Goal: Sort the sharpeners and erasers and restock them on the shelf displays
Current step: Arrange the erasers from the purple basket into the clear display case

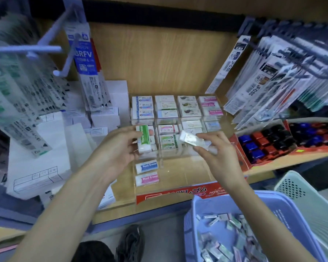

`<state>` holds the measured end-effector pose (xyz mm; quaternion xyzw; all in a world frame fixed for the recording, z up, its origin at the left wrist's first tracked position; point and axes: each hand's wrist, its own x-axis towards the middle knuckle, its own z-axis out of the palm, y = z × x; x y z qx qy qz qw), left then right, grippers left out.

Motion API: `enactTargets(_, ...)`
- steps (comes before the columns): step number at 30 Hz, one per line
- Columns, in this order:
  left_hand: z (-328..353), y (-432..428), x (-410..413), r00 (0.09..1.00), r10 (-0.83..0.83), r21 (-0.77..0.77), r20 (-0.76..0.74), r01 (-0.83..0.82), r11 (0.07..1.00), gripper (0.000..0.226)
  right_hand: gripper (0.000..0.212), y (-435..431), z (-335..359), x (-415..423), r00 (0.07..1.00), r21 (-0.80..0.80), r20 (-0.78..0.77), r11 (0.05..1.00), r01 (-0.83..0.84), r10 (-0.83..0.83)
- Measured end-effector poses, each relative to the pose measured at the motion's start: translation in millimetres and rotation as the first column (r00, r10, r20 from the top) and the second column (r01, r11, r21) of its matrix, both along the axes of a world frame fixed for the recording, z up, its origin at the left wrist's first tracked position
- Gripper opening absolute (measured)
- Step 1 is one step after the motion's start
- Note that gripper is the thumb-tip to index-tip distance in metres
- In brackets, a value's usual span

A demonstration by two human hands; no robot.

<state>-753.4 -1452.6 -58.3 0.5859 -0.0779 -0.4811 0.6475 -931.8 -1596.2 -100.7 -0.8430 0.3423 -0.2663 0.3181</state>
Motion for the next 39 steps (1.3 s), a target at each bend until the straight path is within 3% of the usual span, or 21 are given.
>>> enactTargets(7,-1,-14,-8,0.999,-0.021,0.024,0.05,0.02,1.0,0.02,0.031,-42,-3,-5,0.961,-0.019,-0.266,0.996,-0.087,0.079)
enactTargets(12,-1,-23,-13,1.0,-0.008,-0.001,0.022,0.008,1.0,0.028,0.033,-56,0,-3,0.922,-0.112,-0.374,0.983,-0.149,0.097)
enactTargets(18,-5,-29,-16,0.999,-0.017,0.039,0.031,0.016,0.999,0.034,0.032,-64,2,-1,0.865,-0.049,-0.452,0.962,-0.27,0.22)
enactTargets(21,-6,-29,-18,1.0,-0.01,0.061,0.019,0.009,0.998,0.032,0.031,-55,3,-6,0.893,-0.051,-0.412,0.974,-0.222,0.182)
enactTargets(27,-4,-28,-25,0.999,-0.016,0.058,-0.048,0.019,0.998,0.017,0.036,0,16,-1,0.976,0.043,-0.133,0.985,-0.168,0.173)
enactTargets(32,0,-19,-27,0.997,-0.044,-0.011,-0.067,0.043,0.999,0.014,0.036,33,12,30,0.98,-0.078,-0.049,0.977,-0.198,0.195)
enactTargets(35,-1,-8,-23,0.999,-0.041,0.039,0.027,0.04,0.998,0.019,0.033,39,7,35,0.977,-0.065,0.012,0.976,-0.21,0.211)
enactTargets(37,-7,1,-19,0.96,-0.088,0.18,0.267,0.04,0.983,0.026,0.033,39,3,33,0.966,-0.004,-0.018,0.966,-0.259,0.259)
enactTargets(39,-11,10,-16,0.883,-0.143,0.292,0.447,0.007,0.956,0.036,0.035,38,-2,28,0.93,0.026,-0.15,0.942,-0.335,0.335)
